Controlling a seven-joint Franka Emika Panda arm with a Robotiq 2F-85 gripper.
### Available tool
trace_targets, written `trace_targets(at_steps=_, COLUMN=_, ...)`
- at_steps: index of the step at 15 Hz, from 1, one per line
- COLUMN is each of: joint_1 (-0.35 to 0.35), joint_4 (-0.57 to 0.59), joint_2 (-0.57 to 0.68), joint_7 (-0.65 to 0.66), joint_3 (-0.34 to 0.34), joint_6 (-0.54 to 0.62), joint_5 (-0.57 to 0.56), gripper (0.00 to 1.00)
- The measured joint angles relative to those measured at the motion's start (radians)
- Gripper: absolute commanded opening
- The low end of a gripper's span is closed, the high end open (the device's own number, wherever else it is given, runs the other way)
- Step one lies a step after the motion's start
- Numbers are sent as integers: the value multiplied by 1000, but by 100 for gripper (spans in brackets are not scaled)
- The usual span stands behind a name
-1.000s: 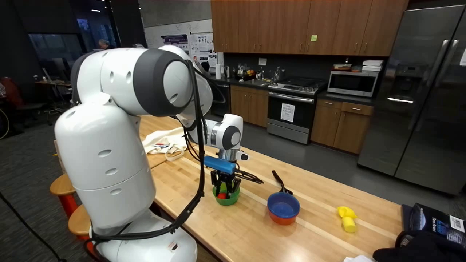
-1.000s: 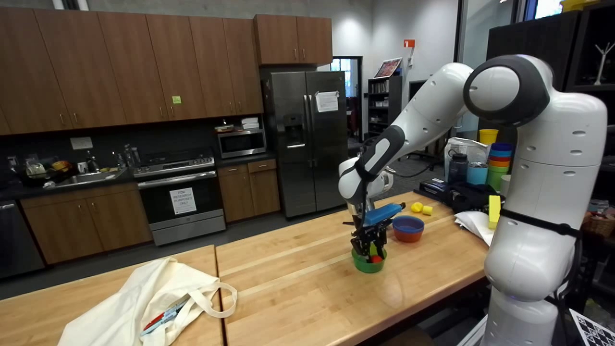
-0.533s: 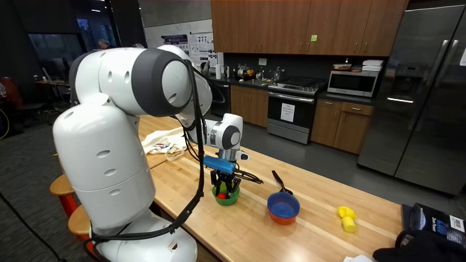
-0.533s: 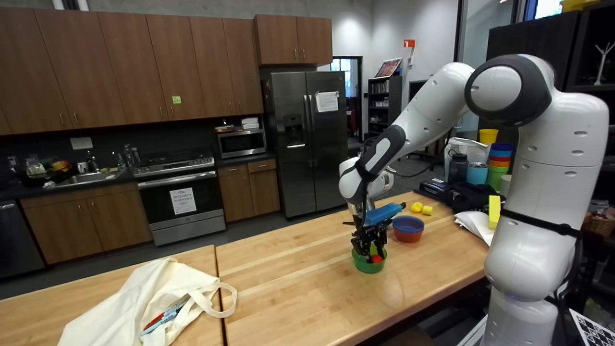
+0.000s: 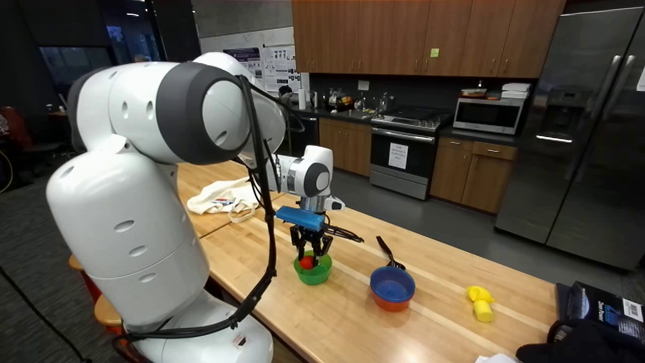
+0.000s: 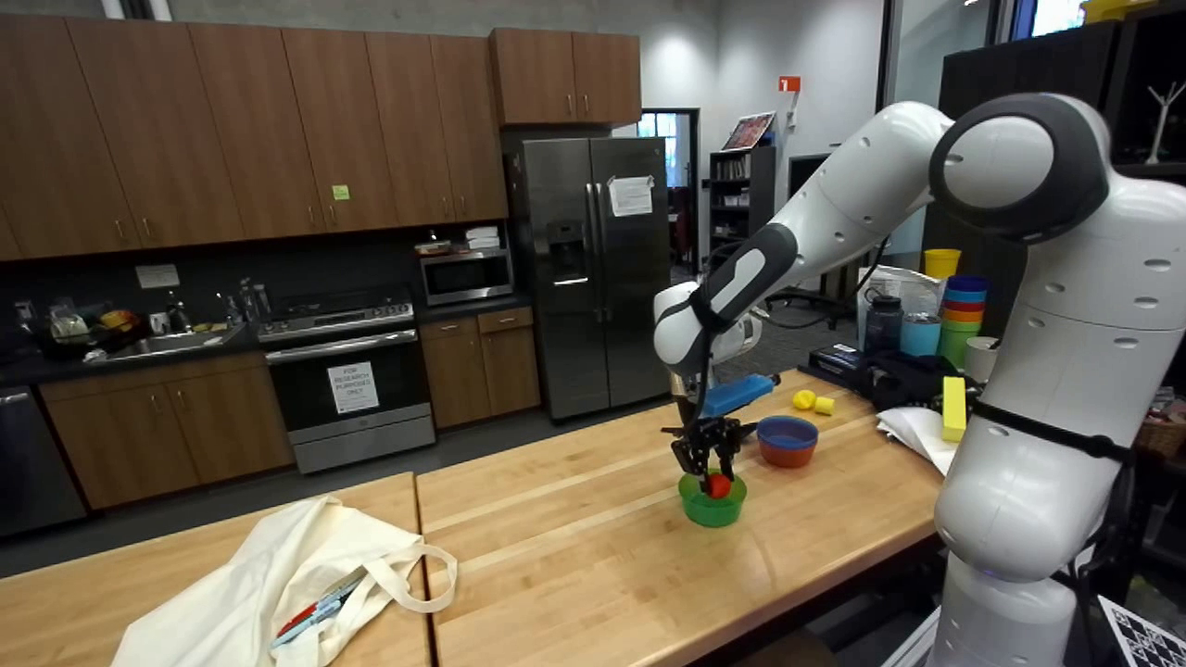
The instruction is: Put the strawberry from the green bowl inside the blue bowl.
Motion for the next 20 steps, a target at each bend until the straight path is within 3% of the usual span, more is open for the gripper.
trace_targets(at_steps=9, joint_1=-24, joint_4=35, joint_2=-61, joint_7=-1, joint_3=-15, joint_6=-44, joint_5=-22, gripper=27)
trace_targets(at_steps=20, joint_1=-115, joint_4=151, joint_2=-60, joint_7=-36, joint_3=-102, joint_6=-107, joint_5=-96, gripper=27)
